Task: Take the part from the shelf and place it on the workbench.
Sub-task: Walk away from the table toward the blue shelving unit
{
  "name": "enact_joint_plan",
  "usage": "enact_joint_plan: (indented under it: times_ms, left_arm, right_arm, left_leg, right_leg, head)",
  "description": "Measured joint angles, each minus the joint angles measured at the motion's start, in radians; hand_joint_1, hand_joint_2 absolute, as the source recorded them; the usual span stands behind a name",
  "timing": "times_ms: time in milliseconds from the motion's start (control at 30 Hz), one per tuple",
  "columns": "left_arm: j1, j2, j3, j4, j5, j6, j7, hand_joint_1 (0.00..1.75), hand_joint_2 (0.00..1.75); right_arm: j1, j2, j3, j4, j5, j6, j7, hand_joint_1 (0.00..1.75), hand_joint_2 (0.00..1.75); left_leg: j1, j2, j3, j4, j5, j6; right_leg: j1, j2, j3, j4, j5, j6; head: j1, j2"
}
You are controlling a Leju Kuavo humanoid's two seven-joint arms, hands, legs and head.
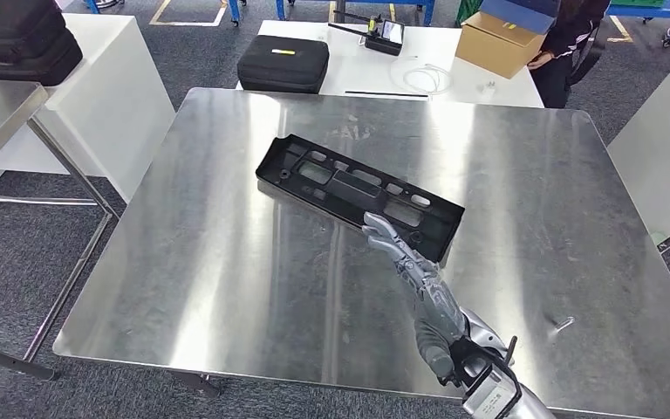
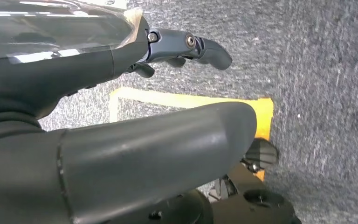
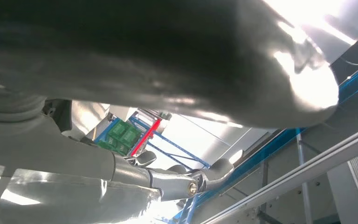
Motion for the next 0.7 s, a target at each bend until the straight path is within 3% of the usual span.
enact_joint_plan:
  times_ms: [67, 133, 233, 267, 300, 333, 400, 467, 600, 700]
  left_arm:
    - [0.001, 0.000, 0.000, 0.000, 0.000, 0.000, 0.001, 0.00, 0.00]
    - [0.001, 0.001, 0.000, 0.000, 0.000, -0.001, 0.002, 0.00, 0.00]
    - [0.000, 0.001, 0.000, 0.000, 0.000, -0.003, 0.003, 0.00, 0.00]
    - [0.000, 0.001, 0.000, 0.000, 0.000, -0.003, 0.004, 0.00, 0.00]
    - [0.000, 0.001, 0.000, 0.000, 0.000, -0.004, 0.004, 0.00, 0.00]
    - [0.001, 0.000, 0.000, 0.000, 0.000, -0.004, 0.005, 0.00, 0.00]
    - [0.000, -0.001, 0.000, 0.000, 0.000, -0.003, 0.005, 0.00, 0.00]
    - [0.000, -0.001, 0.000, 0.000, 0.000, -0.003, 0.005, 0.00, 0.00]
    - [0.000, -0.002, 0.000, 0.000, 0.000, -0.003, 0.005, 0.00, 0.00]
    - [0.000, -0.002, 0.000, 0.000, 0.000, -0.002, 0.005, 0.00, 0.00]
  right_arm:
    - [-0.001, 0.002, -0.001, 0.000, 0.001, 0.000, 0.001, 0.00, 0.00]
    - [-0.002, 0.003, -0.004, 0.000, 0.001, 0.000, 0.002, 0.00, 0.00]
    - [-0.002, 0.004, -0.008, 0.001, 0.004, -0.001, 0.005, 0.00, 0.00]
    - [-0.001, 0.004, -0.008, 0.002, 0.006, -0.001, 0.006, 0.00, 0.00]
    - [0.000, 0.004, -0.008, 0.003, 0.008, -0.001, 0.008, 0.00, 0.00]
    - [0.000, 0.004, -0.008, 0.004, 0.008, -0.001, 0.009, 0.00, 0.00]
    - [-0.002, 0.004, -0.009, 0.005, 0.010, -0.001, 0.009, 0.00, 0.00]
    - [-0.004, 0.005, -0.009, 0.005, 0.010, -0.001, 0.010, 0.00, 0.00]
    - [-0.005, 0.005, -0.009, 0.005, 0.010, -0.001, 0.010, 0.00, 0.00]
    - [-0.005, 0.005, -0.010, 0.006, 0.009, -0.001, 0.010, 0.00, 0.00]
  left_leg:
    - [-0.003, 0.001, -0.001, -0.006, 0.008, 0.005]
    - [-0.001, 0.003, -0.001, -0.015, 0.020, 0.016]
    - [-0.001, 0.005, -0.007, -0.017, 0.028, 0.025]
    - [-0.001, 0.006, -0.009, -0.017, 0.029, 0.026]
    - [-0.002, 0.006, -0.010, -0.016, 0.029, 0.026]
    - [-0.002, 0.006, -0.010, -0.016, 0.030, 0.026]
    - [-0.002, 0.005, -0.007, -0.015, 0.029, 0.024]
    - [-0.004, 0.004, -0.006, -0.014, 0.029, 0.022]
    - [-0.005, 0.004, -0.007, -0.013, 0.029, 0.020]
    - [-0.010, 0.003, -0.013, -0.010, 0.030, 0.008]
  right_leg:
    - [-0.001, -0.001, -0.005, 0.000, 0.002, 0.010]
    - [-0.002, -0.002, -0.022, 0.032, -0.018, 0.016]
    - [-0.003, -0.003, -0.104, 0.219, -0.106, 0.013]
    - [-0.004, -0.003, -0.126, 0.274, -0.126, 0.015]
    - [-0.004, -0.003, -0.129, 0.291, -0.129, 0.021]
    - [-0.004, -0.004, -0.112, 0.265, -0.116, 0.029]
    - [-0.006, -0.006, -0.032, 0.120, -0.064, 0.042]
    - [-0.007, -0.008, 0.024, 0.011, -0.032, 0.045]
    - [-0.007, -0.009, 0.033, -0.008, -0.030, 0.044]
    - [-0.005, -0.007, 0.034, -0.013, -0.023, 0.023]
  head:
    - [0.000, 0.000]
    - [0.001, 0.000]
    - [0.002, 0.000]
    - [0.002, 0.000]
    - [0.002, 0.000]
    - [0.002, 0.000]
    - [0.002, 0.000]
    - [0.002, 0.000]
    - [0.003, 0.000]
    - [0.001, 0.000]
